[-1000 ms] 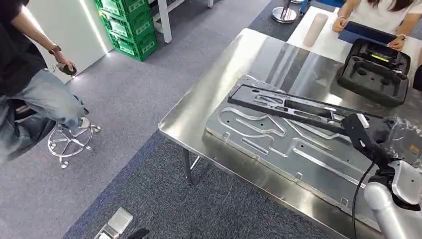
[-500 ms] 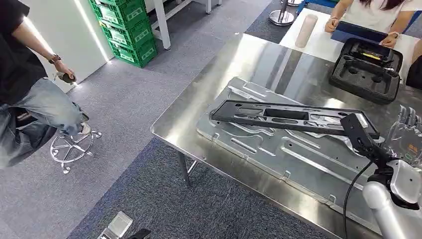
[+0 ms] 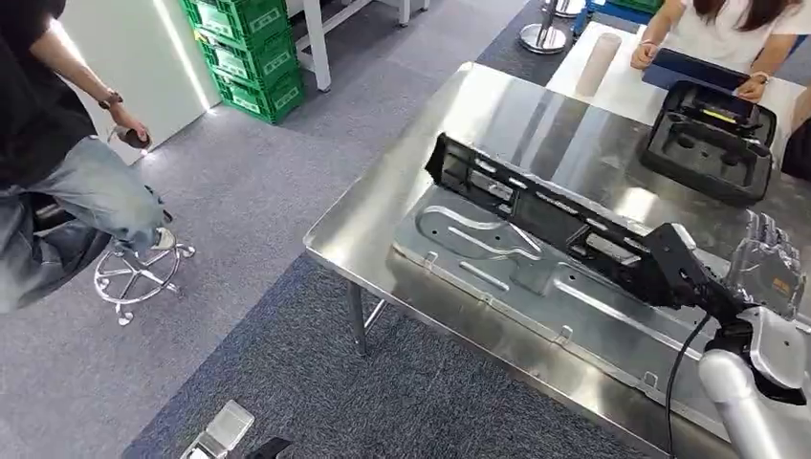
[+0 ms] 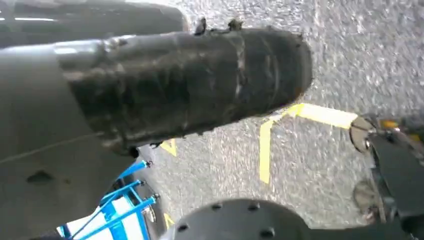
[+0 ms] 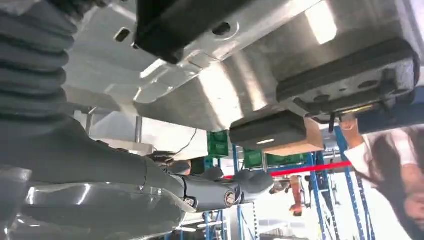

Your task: Take the parts from the cabinet and place them on the table.

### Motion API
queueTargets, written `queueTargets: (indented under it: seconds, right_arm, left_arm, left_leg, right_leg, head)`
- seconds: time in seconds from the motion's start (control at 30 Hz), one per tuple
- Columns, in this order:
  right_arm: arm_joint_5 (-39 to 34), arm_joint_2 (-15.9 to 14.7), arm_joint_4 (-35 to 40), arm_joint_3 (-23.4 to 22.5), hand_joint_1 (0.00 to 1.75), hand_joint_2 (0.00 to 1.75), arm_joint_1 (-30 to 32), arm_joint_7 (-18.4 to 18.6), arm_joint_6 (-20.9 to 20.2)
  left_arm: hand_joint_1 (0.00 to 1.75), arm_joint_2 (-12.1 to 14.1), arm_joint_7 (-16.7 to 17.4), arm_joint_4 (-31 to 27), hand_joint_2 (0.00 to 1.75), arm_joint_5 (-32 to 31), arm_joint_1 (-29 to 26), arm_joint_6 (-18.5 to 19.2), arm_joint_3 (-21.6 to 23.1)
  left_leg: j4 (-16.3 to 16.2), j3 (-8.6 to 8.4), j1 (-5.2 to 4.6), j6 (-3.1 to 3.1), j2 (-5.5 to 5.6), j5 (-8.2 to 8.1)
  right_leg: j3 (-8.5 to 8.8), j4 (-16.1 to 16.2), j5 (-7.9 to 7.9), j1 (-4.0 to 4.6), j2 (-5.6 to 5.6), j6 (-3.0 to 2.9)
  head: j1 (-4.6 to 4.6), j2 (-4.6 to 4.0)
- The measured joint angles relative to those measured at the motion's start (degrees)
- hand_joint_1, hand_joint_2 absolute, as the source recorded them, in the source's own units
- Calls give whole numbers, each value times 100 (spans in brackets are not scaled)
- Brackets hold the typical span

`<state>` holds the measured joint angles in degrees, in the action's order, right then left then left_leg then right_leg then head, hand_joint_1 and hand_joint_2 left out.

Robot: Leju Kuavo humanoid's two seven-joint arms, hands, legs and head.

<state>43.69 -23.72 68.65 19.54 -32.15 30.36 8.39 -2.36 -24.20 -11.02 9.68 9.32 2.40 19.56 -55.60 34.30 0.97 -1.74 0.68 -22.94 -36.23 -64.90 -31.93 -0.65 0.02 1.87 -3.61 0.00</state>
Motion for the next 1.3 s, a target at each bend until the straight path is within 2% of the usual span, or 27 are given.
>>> queueTargets:
  seconds: [0.07, 0.1, 0.13, 0.2, 0.23, 0.27, 0.3, 0.4, 0.43, 0.47, 0.53, 0.57, 0.63, 0.7, 0.73, 0.77, 0.9, 0.93, 0.97, 1.03, 1.07, 1.1, 1.13, 1.17, 1.23, 1.27, 1.3]
  right_arm:
    - [-48, -7, 11, 4, 0, 175, 14, 9, -9]
    - [-57, -9, 15, 9, 0, 175, 22, 13, -13]
    - [-72, -11, 17, 9, 0, 175, 20, 13, -15]
    - [-107, -20, 59, 9, 0, 175, 3, 15, -17]
    - [-129, -22, 79, 9, 0, 175, -27, 15, -17]
    - [-160, -22, 101, 9, 0, 175, -66, 15, -17]
    - [-175, -22, 120, 11, 0, 175, -60, 26, -17]
    - [-194, -24, 127, 20, 0, 175, -80, 33, -17]
    - [-203, -13, 127, 33, 0, 175, -91, 33, -17]
    - [-221, -9, 133, 39, 0, 175, -91, 33, -17]
    - [-249, -4, 135, 44, 0, 175, -84, 33, -17]
    - [-260, 4, 133, 52, 0, 175, -80, 33, -17]
    - [-293, 13, 133, 68, 0, 175, -68, 31, -13]
    - [-350, 13, 135, 68, 0, 175, -49, 13, 11]
    - [-380, 15, 140, 68, 0, 0, -50, 9, 33]
    - [-415, 11, 153, 66, 0, 0, -51, 2, 57]
    - [-474, 15, 162, 70, 0, 0, -51, -46, 122]
    - [-492, 15, 170, 68, 0, 0, -45, -57, 138]
    - [-522, 7, 192, 68, 0, 0, -54, -59, 155]
    - [-535, 7, 208, 68, 0, 0, -56, -68, 168]
    - [-546, 9, 208, 72, 0, 0, -40, -68, 168]
    - [-549, 9, 208, 79, 0, 0, -23, -68, 171]
    - [-555, 9, 210, 81, 0, 0, -11, -68, 173]
    - [-564, 9, 227, 83, 0, 0, -6, -68, 175]
    - [-564, 7, 271, 83, 0, 0, -19, -70, 197]
    - [-564, -4, 304, 81, 0, 0, -37, -70, 206]
    - [-564, -2, 336, 81, 0, 0, -56, -81, 214]
  left_arm:
    - [0, -37, 0, 0, 0, 0, -4, -2, -5]
    - [0, -46, 0, 2, 0, 0, -10, -4, -9]
    - [0, -48, 0, 2, 0, 0, -11, -11, -9]
    - [0, -48, 2, 2, 0, 0, -8, -15, -11]
    - [0, -48, 2, 2, 0, 0, -4, -13, -11]
    - [0, -48, 0, 2, 0, 0, -7, -7, -11]
    - [0, -48, -2, 2, 0, 0, -8, 0, -11]
    - [0, -50, -7, 4, 0, 0, -20, 9, -13]
    - [0, -50, -7, 4, 0, 0, -26, 9, -15]
    - [0, -50, -7, 4, 0, 0, -30, 9, -15]
    - [0, 11, -11, 7, 0, 0, -35, 17, -15]
    - [0, 42, -11, 7, 0, 0, -36, 17, -15]
    - [0, 83, -11, 4, 0, 0, -36, 17, -15]
    - [0, 109, -15, 7, 0, 0, -34, 17, -15]
    - [0, 109, -15, 4, 0, 0, -28, 17, -15]
    - [0, 109, -17, 4, 0, 0, -15, 17, -18]
    - [0, 109, -22, 7, 0, 0, -25, 17, -18]
    - [0, 109, -33, 4, 0, 0, -28, 20, -18]
    - [0, 92, -44, 6, 0, 0, -31, 20, -18]
    - [0, 28, -50, 7, 0, 0, -33, 17, -22]
    - [0, 2, -50, 4, 0, 0, -33, 13, -26]
    - [0, -17, -50, 7, 0, 0, -36, 15, -33]
    - [0, -33, -52, 7, 0, 0, -44, 13, -44]
    - [0, -42, -59, 7, 0, 0, -51, 13, -48]
    - [0, -42, -70, 7, 0, 0, -53, 15, -50]
    - [0, -42, -74, 7, 0, 0, -52, 17, -50]
    - [0, -42, -77, 7, 0, 0, -46, 17, -50]
  left_leg:
    - [-1, 105, 0, 3, 0, 71]
    - [-1, 158, 3, 12, 0, 115]
    - [-2, 204, 5, 23, 1, 152]
    - [-2, 289, 9, 64, 5, 238]
    - [-3, 317, 10, 91, 6, 281]
    - [-5, 356, -15, 141, 13, 323]
    - [33, 329, -1, 182, 8, 375]
    - [129, 329, 18, 317, 16, 524]
    - [50, 384, 38, 329, 7, 350]
    - [-191, 476, 35, 334, 0, 26]
    - [-1152, 749, 29, 343, 1, -716]
    - [-1556, 820, 29, 350, 1, -874]
    - [-1739, 683, 28, 356, 0, -693]
    - [-1016, 76, 29, 328, 0, -350]
    - [-478, -335, 27, 299, 5, -332]
    - [-38, -639, 0, 273, 4, -501]
    - [73, -598, -24, 136, 1, -453]
    - [95, -567, 16, 87, -20, -392]
    - [95, -496, 16, 46, -21, -333]
    - [92, -358, 14, 16, -23, -230]
    - [88, -284, 10, 14, -23, -179]
    - [84, -213, 7, 15, -22, -128]
    - [80, -146, 6, 19, -22, -78]
    - [72, -74, 4, 32, -20, -26]
    - [64, 11, -6, 62, -16, 53]
    - [62, 36, -13, 89, -17, 87]
    - [62, 64, -28, 127, -23, 120]
  right_leg:
    - [-272, -824, -376, -27, -1, 48]
    - [-237, -883, -357, -43, -1, 55]
    - [-76, -668, -224, -53, -2, 53]
    - [564, 345, 180, -54, -6, 23]
    - [899, 847, 258, -51, -15, -6]
    - [1045, 1125, 210, -20, -21, -25]
    - [972, 1040, 294, 5, -1, -61]
    - [909, 1127, 389, 28, -13, -180]
    - [877, 1173, 495, -5, -56, -231]
    - [837, 1199, 546, -3, -50, -273]
    - [681, 1195, 676, 9, -56, -312]
    - [607, 1191, 732, 16, -55, -314]
    - [460, 1174, 828, 19, -54, -299]
    - [338, 1140, 907, 18, -46, -257]
    - [303, 1104, 931, 17, -46, -233]
    - [247, 1058, 940, 43, -47, -206]
    - [221, 1058, 1077, 18, -58, -43]
    - [179, 1022, 1018, 3, -50, -17]
    - [64, 775, 718, 4, -44, 19]
    - [-260, -150, 100, -21, -40, 64]
    - [-394, -585, -94, -28, -38, 81]
    - [-446, -849, -141, -35, -37, 86]
    - [-373, -850, -38, -38, -37, 81]
    - [-145, -546, 195, -37, -36, 62]
    - [518, 456, 526, -33, -37, -10]
    - [876, 963, 438, -18, -50, -61]
    - [981, 1227, 365, 8, -48, -76]
  head:
    - [2, 0]
    - [-2, 0]
    - [-2, 0]
    - [0, 0]
    - [0, 0]
    - [0, 0]
    - [-50, 0]
    - [-28, 0]
    - [-46, 0]
    - [-46, 0]
    - [-55, 0]
    - [-55, 0]
    - [-57, 0]
    - [-57, 0]
    - [-59, 0]
    - [-59, 0]
    - [-55, 0]
    - [-52, 0]
    - [-29, 0]
    - [-20, 0]
    - [-20, 0]
    - [-20, 0]
    - [-20, 0]
    - [-20, 0]
    - [-20, 0]
    - [-22, 0]
    - [-39, 0]
